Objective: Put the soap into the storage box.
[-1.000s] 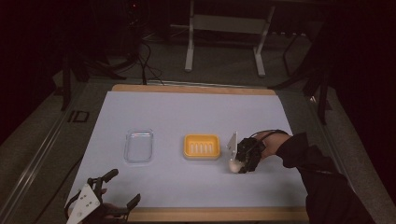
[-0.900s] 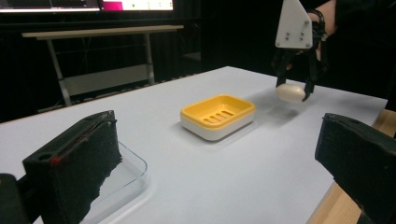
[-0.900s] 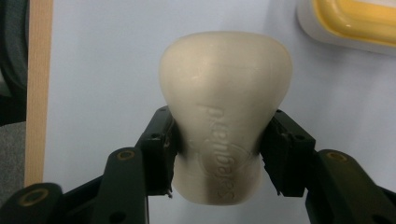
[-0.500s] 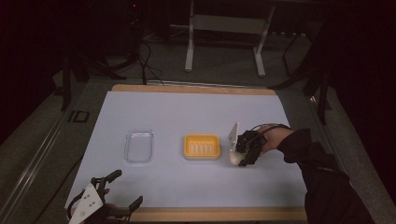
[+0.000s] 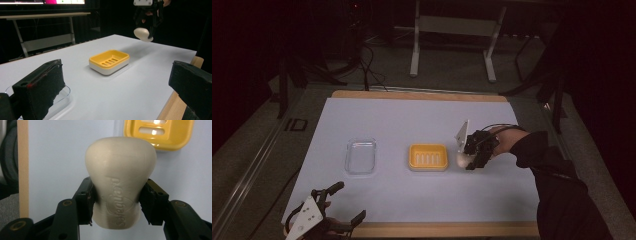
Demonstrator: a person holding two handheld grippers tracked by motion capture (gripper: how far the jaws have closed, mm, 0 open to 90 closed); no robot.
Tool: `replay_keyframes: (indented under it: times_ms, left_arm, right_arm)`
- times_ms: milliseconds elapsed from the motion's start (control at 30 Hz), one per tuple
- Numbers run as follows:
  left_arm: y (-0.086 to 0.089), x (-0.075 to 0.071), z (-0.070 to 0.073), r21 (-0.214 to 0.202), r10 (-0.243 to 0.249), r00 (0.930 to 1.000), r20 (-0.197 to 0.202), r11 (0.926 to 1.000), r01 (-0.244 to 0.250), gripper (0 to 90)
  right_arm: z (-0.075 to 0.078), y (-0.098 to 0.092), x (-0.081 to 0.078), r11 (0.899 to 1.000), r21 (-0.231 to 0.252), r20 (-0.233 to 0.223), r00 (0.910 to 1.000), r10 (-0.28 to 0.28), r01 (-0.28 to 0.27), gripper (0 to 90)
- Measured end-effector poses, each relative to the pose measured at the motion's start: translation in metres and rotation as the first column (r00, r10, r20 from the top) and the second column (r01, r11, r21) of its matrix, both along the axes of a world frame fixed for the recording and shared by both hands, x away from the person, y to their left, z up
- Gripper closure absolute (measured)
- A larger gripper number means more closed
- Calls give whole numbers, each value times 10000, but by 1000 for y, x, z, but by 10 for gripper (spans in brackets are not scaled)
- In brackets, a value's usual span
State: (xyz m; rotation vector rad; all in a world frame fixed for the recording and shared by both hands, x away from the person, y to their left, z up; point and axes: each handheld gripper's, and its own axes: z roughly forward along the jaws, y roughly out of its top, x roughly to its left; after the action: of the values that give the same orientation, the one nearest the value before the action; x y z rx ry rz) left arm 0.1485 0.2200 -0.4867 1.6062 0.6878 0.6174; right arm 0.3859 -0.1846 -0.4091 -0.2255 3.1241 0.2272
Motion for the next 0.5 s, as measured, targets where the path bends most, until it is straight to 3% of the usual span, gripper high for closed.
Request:
replay_keyframes:
  times_ms: [333,500]
  left_arm:
    - [-4,6,0,-117,-384,9993,-20,9992,383,1]
    - [-7,10,0,-110,-539,9985,-11,9985,538,1]
  right_arm:
    - [26,2,5,9994,185,471,9985,-294,286,493]
    - [40,6,4,9987,512,637,9980,-45,12,493]
